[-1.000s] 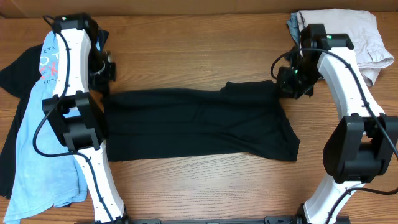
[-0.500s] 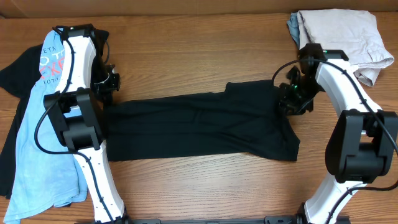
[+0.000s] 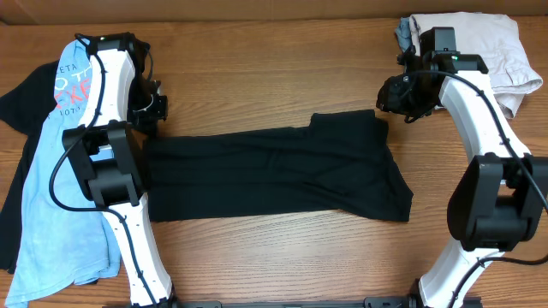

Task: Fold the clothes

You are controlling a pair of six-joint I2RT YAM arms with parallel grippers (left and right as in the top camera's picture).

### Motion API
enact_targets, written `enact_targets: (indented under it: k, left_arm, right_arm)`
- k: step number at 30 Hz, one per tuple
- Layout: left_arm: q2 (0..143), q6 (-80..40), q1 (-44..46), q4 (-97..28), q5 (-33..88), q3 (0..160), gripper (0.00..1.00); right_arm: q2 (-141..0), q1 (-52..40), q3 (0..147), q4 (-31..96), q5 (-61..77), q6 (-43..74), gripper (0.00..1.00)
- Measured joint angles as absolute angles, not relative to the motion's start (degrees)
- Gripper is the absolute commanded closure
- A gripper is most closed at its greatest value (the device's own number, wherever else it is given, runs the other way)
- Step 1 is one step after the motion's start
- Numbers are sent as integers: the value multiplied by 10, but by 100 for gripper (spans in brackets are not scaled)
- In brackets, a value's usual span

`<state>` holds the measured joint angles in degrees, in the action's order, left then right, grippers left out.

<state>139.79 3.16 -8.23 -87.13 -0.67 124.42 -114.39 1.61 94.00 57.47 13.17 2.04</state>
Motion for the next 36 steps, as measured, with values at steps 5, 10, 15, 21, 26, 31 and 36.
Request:
enact_targets:
  k: [5,10,15,21,26,31,36]
  left_arm:
    - [1398,32,-82,-854,-6,1244,96]
    - [1398,32,-82,-846,-6,1244,96]
    - [1398,32,-82,-841,-6,1244,96]
    - [1398,32,-82,-837,-6,1244,96]
    - [1398,32,-82,-831,-6,1244,96]
    - [1398,32,-82,-824,-6,1244,96]
    - [1398,32,-82,-811,1,1245,96]
  right_arm:
    - [-1180,11,940,549,145,13,57]
    - [-1211,7,940,532,153,12,58]
    - [-1220,7,940,514,161,13,59]
    - [-1238,6,940,510,180,13,67]
    - [-1241,6,940,510,189,14,87]
    - [-1241,6,940,505,198,17,96]
    - [-1241,7,941,491,204,18,96]
